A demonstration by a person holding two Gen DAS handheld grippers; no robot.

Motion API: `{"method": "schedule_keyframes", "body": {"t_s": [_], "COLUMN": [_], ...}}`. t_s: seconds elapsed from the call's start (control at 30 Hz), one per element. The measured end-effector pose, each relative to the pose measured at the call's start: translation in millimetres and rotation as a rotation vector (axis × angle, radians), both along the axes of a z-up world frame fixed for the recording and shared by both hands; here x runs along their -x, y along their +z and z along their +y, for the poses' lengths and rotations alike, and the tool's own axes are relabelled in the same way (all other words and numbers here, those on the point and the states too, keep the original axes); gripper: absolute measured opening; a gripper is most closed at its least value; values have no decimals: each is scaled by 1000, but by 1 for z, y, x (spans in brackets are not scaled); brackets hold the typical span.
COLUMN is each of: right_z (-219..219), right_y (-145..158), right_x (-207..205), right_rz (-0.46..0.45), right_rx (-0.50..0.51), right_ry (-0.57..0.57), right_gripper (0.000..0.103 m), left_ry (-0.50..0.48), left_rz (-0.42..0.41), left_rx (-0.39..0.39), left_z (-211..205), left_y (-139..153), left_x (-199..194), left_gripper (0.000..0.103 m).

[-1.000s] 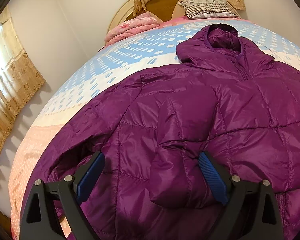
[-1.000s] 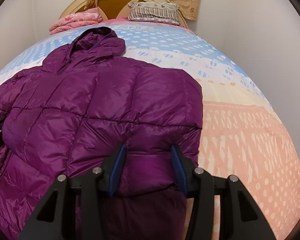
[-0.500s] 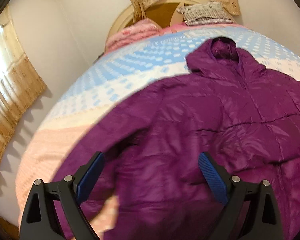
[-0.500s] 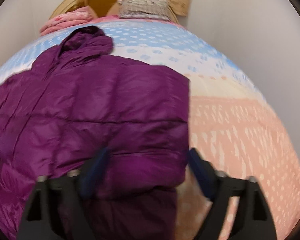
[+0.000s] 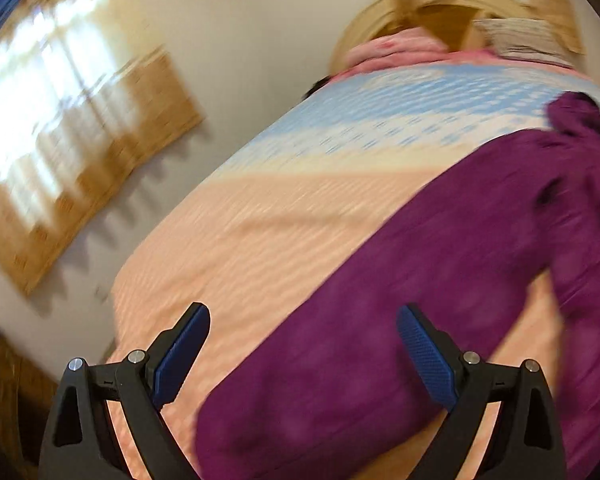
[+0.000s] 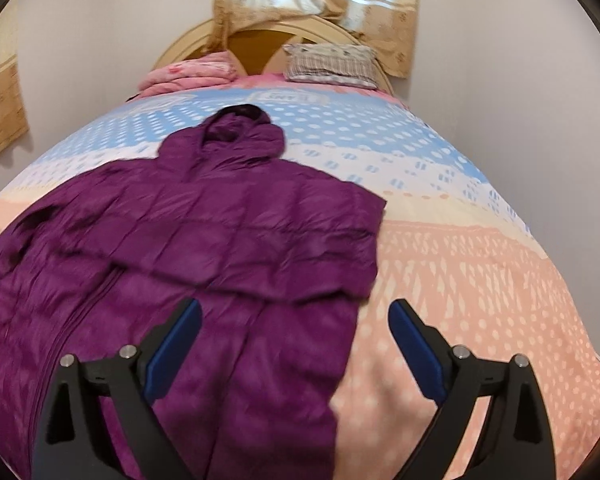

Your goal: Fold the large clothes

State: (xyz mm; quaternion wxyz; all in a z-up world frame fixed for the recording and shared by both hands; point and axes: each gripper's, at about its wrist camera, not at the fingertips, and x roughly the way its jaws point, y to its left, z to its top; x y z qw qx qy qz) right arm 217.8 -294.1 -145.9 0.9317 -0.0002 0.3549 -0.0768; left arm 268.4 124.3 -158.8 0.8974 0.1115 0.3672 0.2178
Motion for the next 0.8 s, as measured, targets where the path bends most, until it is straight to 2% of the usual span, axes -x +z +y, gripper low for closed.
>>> {"method": "schedule_keyframes", "body": {"t_s": [0.17, 0.27, 0.4, 0.5, 0.57, 0.63, 0.67, 0.7, 0.8], "right_z": [26, 40, 56, 65, 68, 69, 68, 67, 59], "right_y": [-3, 0, 3, 5, 5, 6, 6, 6, 6], "right_x": [17, 19, 21, 24, 25, 25, 25, 25, 27], "right_rz": [-16, -33, -43, -54, -57, -63, -66, -67, -67], "right_rx": [9, 17, 28, 24, 21, 22, 22, 24, 26], "right_ry": [46, 73, 103, 114, 119, 120, 118, 113, 96], "right_gripper": [96, 96, 96, 96, 96, 96, 96, 96, 96], "left_ry": [159, 219, 218, 195, 171, 145, 140, 144, 146], "left_rz": [50, 59, 108, 119, 120, 115, 114, 102, 3], "left_rx": [80, 175, 379, 425, 441, 445, 419, 378, 256], "left_z": [71, 97, 110, 102, 99, 96, 96, 94, 90], "left_y": [-24, -33, -49, -56, -61, -59, -55, -49, -13], "left_x": [46, 64, 74, 70, 67, 70, 69, 70, 75], "left_gripper": [95, 95, 95, 94, 70, 14, 9, 8, 7]}}
